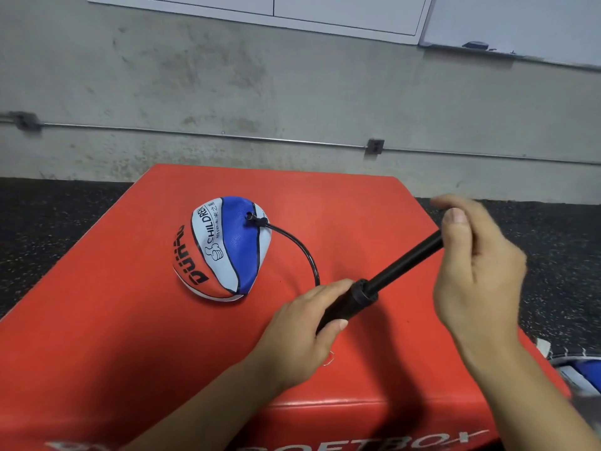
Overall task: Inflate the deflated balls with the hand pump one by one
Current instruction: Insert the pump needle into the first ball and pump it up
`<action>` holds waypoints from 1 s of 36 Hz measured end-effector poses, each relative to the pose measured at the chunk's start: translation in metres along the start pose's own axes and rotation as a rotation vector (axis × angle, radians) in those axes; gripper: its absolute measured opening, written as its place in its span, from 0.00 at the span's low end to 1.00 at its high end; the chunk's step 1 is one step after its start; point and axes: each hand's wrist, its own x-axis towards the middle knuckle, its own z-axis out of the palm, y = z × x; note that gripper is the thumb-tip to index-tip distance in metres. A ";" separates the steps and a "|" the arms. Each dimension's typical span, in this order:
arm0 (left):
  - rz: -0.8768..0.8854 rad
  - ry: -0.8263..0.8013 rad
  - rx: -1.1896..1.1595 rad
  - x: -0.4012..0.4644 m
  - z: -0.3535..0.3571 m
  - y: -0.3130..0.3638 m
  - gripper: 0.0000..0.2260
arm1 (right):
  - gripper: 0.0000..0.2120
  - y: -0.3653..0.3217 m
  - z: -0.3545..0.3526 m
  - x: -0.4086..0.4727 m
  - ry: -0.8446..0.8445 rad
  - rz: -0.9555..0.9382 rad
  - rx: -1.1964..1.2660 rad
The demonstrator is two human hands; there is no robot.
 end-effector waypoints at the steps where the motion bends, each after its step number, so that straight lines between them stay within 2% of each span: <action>1: -0.002 0.009 -0.008 -0.001 0.000 -0.001 0.26 | 0.15 -0.001 0.005 -0.003 -0.016 -0.005 -0.008; 14: -0.005 0.065 -0.014 0.000 0.002 -0.005 0.23 | 0.18 0.007 0.048 -0.058 -0.291 0.032 -0.136; 22: -0.015 0.021 0.007 0.004 0.002 -0.001 0.24 | 0.16 0.012 0.043 -0.056 -0.323 -0.016 -0.192; 26: -0.005 0.022 0.020 0.006 0.001 -0.001 0.25 | 0.15 0.009 0.033 -0.042 -0.266 -0.031 -0.166; 32: -0.001 -0.023 0.013 0.007 0.001 0.000 0.25 | 0.12 0.006 0.000 0.001 -0.032 -0.008 -0.040; 36: -0.001 -0.021 0.032 0.007 0.001 0.000 0.25 | 0.14 0.006 -0.012 0.015 0.047 0.024 0.010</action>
